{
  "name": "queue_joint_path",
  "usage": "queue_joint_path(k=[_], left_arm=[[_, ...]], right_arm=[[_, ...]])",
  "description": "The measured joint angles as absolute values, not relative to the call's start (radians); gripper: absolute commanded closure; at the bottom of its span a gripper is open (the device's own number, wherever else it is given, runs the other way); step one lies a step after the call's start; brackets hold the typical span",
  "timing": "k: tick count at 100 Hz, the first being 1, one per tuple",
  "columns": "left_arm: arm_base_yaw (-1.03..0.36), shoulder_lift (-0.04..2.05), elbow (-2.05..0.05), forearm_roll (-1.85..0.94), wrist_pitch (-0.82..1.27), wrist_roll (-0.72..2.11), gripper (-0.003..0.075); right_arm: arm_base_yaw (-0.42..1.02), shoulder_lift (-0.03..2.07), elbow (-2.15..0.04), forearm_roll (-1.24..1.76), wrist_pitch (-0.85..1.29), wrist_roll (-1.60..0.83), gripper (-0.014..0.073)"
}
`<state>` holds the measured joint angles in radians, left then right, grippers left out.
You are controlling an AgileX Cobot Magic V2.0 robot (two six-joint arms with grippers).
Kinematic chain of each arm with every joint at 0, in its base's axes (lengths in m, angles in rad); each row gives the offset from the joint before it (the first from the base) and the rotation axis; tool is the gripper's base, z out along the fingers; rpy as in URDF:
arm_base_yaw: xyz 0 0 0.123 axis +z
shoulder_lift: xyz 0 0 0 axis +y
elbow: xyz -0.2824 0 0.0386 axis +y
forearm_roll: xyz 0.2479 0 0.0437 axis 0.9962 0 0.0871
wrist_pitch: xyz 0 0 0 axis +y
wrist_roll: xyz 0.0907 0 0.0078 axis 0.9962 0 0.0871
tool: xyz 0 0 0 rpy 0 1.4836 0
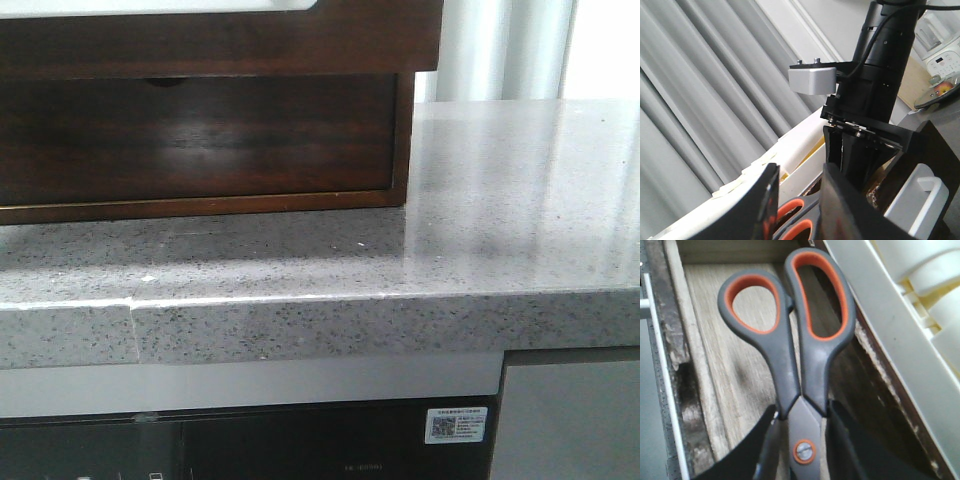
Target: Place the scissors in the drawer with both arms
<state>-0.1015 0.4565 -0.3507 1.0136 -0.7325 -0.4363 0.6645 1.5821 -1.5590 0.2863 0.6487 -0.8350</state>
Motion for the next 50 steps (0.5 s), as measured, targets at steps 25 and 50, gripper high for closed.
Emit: queue_joint_path(k=[25,50], left_arm=[[-0.102,0.457,-0.351,1.014,-0.733,-0.436,0.0563],[-0.102,0.457,-0.351,1.014,-0.733,-0.436,0.0563]], right_arm=[[0.665,1.582,-1.559,0.286,0.649,-0.835,0.0381],[0.665,1.582,-1.559,0.286,0.649,-0.835,0.0382]])
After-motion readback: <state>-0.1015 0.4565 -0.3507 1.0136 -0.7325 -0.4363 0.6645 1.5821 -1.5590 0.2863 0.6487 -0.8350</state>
